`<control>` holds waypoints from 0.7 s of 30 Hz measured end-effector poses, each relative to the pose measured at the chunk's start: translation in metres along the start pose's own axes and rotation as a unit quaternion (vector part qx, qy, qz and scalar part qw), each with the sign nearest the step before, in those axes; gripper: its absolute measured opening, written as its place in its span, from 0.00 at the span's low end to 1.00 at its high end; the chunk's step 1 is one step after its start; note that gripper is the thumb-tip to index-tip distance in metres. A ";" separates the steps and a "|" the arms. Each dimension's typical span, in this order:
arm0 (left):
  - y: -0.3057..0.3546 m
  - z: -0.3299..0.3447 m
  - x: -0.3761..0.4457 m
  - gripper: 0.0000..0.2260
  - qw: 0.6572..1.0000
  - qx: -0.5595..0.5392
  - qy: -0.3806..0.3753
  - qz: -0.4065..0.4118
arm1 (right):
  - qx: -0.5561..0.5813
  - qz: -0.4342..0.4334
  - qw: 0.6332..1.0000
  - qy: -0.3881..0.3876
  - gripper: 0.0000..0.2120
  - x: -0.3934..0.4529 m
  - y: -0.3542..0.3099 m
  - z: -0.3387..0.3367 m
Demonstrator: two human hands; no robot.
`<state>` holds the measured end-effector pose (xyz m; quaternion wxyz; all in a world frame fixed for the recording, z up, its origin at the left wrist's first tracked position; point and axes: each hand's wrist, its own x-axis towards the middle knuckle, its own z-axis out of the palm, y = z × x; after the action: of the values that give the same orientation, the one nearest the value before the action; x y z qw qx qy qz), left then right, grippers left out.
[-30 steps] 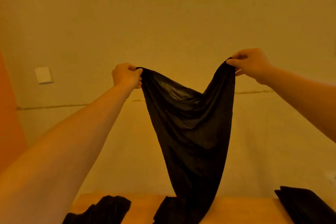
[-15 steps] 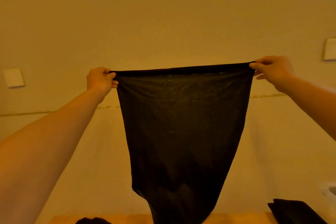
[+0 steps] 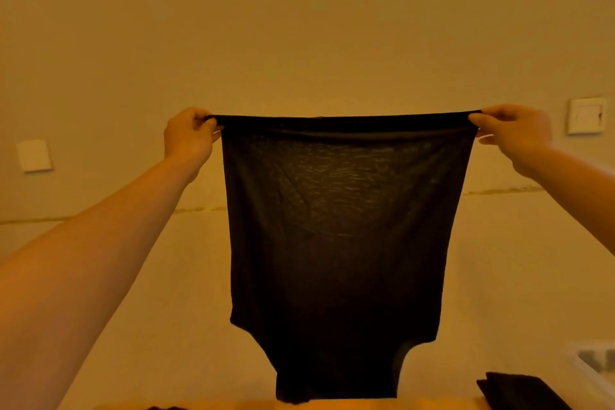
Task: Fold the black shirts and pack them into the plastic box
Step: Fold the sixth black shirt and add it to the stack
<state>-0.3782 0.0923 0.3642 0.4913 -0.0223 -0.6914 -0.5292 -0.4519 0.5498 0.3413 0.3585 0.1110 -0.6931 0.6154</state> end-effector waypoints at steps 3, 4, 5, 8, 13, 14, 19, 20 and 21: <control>-0.007 -0.005 -0.021 0.04 0.998 0.030 -0.035 -0.043 | -0.030 0.031 0.998 -0.042 0.10 -0.019 0.007 -0.013; -0.011 -0.008 -0.031 0.03 0.996 0.047 -0.044 -0.059 | -0.043 0.046 0.996 -0.065 0.10 -0.027 0.013 -0.018; -0.017 -0.012 -0.041 0.03 0.994 0.057 -0.057 -0.078 | -0.051 0.059 0.993 -0.089 0.10 -0.036 0.018 -0.023; -0.035 -0.031 -0.080 0.04 0.984 0.064 -0.110 -0.127 | -0.056 0.095 0.983 -0.150 0.09 -0.073 0.029 -0.039; -0.053 -0.079 -0.157 0.05 0.954 0.045 -0.222 -0.195 | -0.085 0.137 0.959 -0.231 0.41 -0.137 0.045 -0.073; -0.056 -0.092 -0.172 0.06 0.947 0.055 -0.234 -0.215 | -0.094 0.138 0.956 -0.242 0.40 -0.150 0.049 -0.080; -0.066 -0.144 -0.245 0.12 0.918 0.072 -0.269 -0.281 | -0.167 0.142 0.929 -0.299 0.02 -0.228 0.057 -0.107; -0.070 -0.153 -0.258 0.12 0.916 0.081 -0.272 -0.283 | -0.190 0.133 0.921 -0.314 0.02 -0.245 0.060 -0.113; -0.070 -0.161 -0.272 0.14 0.914 0.082 -0.277 -0.286 | -0.214 0.122 0.912 -0.329 0.02 -0.262 0.063 -0.119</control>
<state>-0.1710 0.0737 0.1165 0.1077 0.0705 -0.8175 -0.5613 -0.2584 0.5993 0.1253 0.0475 0.1425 -0.8952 0.4196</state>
